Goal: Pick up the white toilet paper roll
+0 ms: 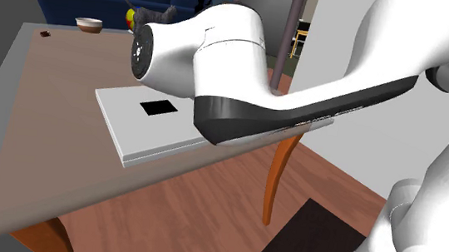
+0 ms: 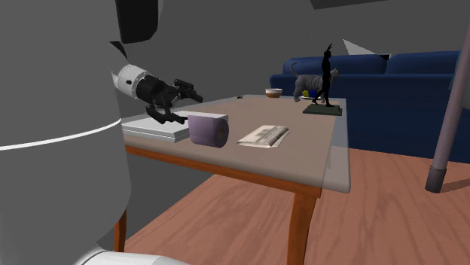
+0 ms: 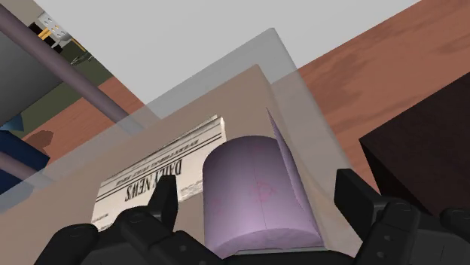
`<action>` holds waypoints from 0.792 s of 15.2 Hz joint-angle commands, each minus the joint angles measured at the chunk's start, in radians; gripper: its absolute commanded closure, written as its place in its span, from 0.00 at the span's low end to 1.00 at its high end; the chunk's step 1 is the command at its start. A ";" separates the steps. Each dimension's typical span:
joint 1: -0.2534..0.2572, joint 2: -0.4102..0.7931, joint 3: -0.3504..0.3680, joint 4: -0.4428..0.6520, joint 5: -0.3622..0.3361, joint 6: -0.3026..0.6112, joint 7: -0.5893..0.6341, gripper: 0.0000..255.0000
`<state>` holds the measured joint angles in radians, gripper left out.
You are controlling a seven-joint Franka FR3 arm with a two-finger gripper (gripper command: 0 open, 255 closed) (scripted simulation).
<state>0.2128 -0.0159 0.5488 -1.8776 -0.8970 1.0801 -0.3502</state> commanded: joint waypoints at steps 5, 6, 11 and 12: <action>0.000 0.013 -0.001 -0.045 0.011 0.033 0.044 0.00; -0.001 0.012 -0.001 -0.046 0.011 0.034 0.045 1.00; -0.002 0.012 -0.002 -0.046 0.009 0.037 0.042 1.00; -0.002 0.016 -0.002 -0.043 0.008 0.037 0.044 1.00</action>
<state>0.2128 -0.0092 0.5494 -1.9186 -0.8921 1.1057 -0.3061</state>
